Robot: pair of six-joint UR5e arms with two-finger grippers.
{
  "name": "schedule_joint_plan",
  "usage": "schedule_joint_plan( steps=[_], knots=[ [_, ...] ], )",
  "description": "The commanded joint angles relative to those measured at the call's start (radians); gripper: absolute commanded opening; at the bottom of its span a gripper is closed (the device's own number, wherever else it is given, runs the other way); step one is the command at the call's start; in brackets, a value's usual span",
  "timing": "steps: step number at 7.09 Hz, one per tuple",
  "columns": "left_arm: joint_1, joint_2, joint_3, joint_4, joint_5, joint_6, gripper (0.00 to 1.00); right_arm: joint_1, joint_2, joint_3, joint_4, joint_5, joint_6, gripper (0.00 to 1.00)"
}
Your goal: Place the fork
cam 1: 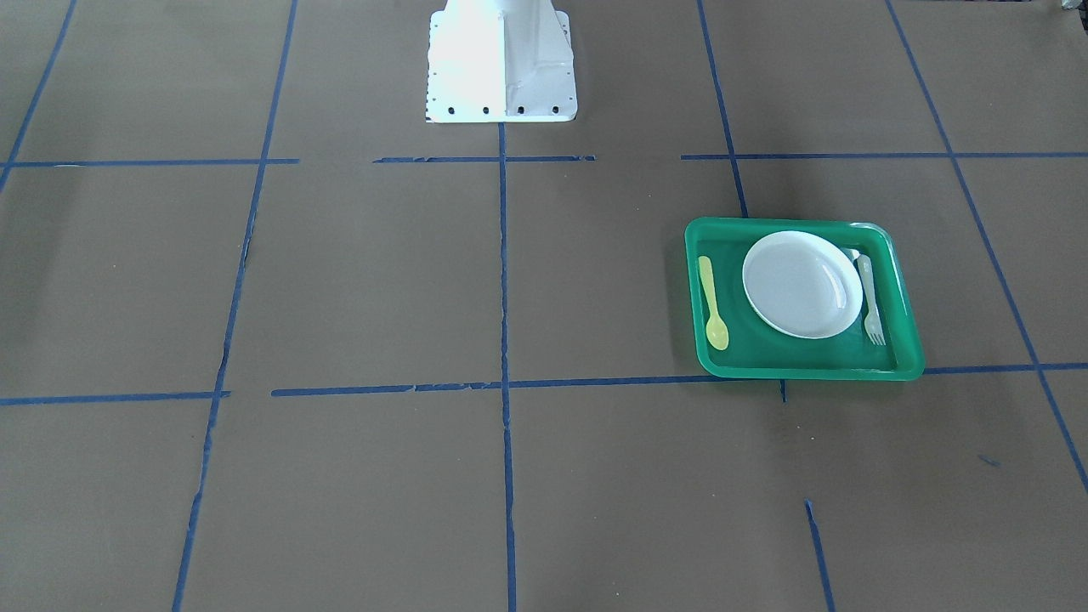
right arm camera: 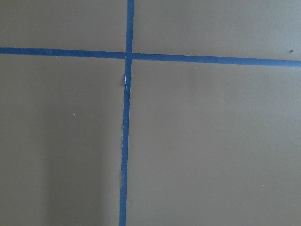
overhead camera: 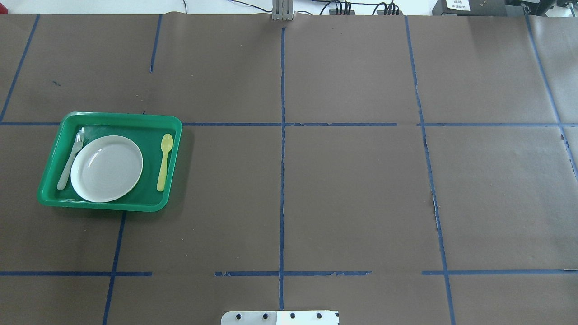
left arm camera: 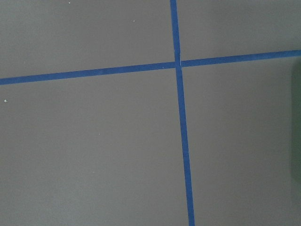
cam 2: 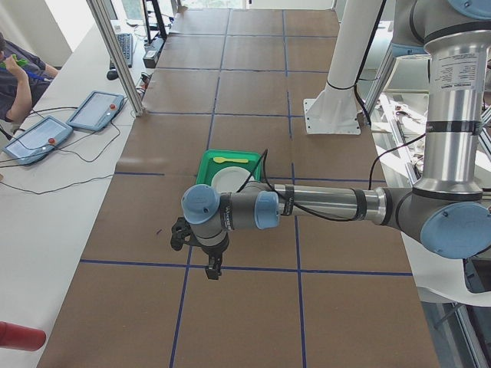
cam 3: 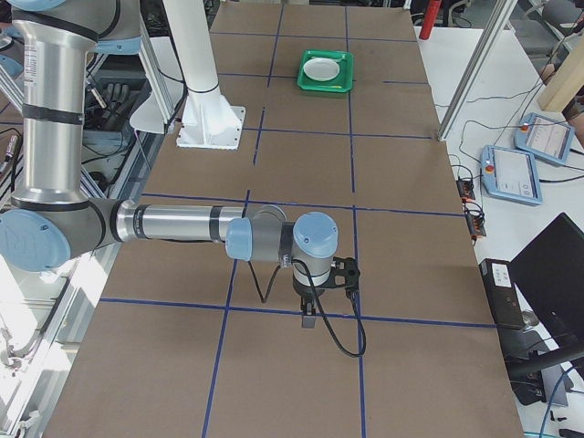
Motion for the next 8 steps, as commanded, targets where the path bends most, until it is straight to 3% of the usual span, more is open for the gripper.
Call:
schedule_joint_plan(
  steps=[1, 8],
  knots=[
    [-0.001, 0.001, 0.000, -0.001, -0.002, 0.001, 1.00, 0.000, 0.000, 0.000, 0.000, 0.000, 0.000, 1.00],
    [-0.023, -0.001, 0.000, -0.004, -0.002, 0.009, 1.00, 0.000, 0.000, 0.000, 0.000, 0.000, -0.001, 1.00]
  ],
)
